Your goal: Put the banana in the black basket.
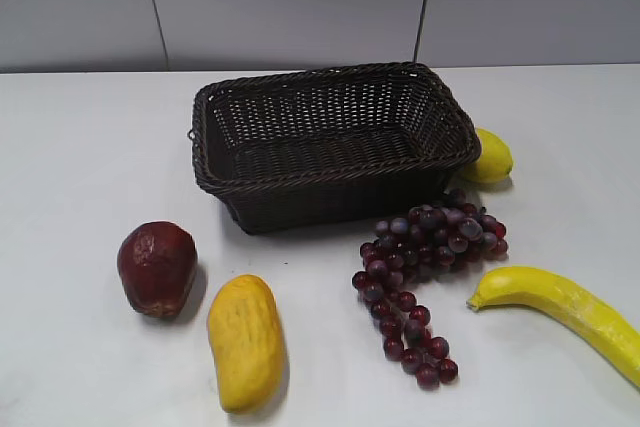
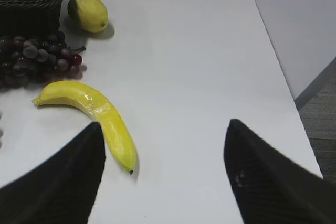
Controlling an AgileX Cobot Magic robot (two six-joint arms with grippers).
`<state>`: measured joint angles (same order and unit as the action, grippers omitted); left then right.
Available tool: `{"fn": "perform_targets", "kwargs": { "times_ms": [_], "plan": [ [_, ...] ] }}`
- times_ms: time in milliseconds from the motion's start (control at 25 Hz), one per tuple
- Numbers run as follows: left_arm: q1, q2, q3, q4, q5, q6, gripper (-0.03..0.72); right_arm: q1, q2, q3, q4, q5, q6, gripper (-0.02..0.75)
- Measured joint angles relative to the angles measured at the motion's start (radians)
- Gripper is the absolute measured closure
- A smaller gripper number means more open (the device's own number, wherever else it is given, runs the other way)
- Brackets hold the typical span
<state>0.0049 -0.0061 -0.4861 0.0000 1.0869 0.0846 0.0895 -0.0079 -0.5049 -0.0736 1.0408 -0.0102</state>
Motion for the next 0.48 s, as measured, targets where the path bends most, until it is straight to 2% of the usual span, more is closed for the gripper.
{"fn": "perform_targets", "kwargs": {
  "times_ms": [240, 480],
  "plan": [
    [0.000, 0.000, 0.000, 0.000, 0.000, 0.000, 0.113, 0.000, 0.037, -0.008, 0.000, 0.000, 0.000, 0.200],
    [0.000, 0.000, 0.000, 0.000, 0.000, 0.000, 0.113, 0.000, 0.236, -0.073, -0.001, -0.001, 0.000, 0.200]
  ]
}}
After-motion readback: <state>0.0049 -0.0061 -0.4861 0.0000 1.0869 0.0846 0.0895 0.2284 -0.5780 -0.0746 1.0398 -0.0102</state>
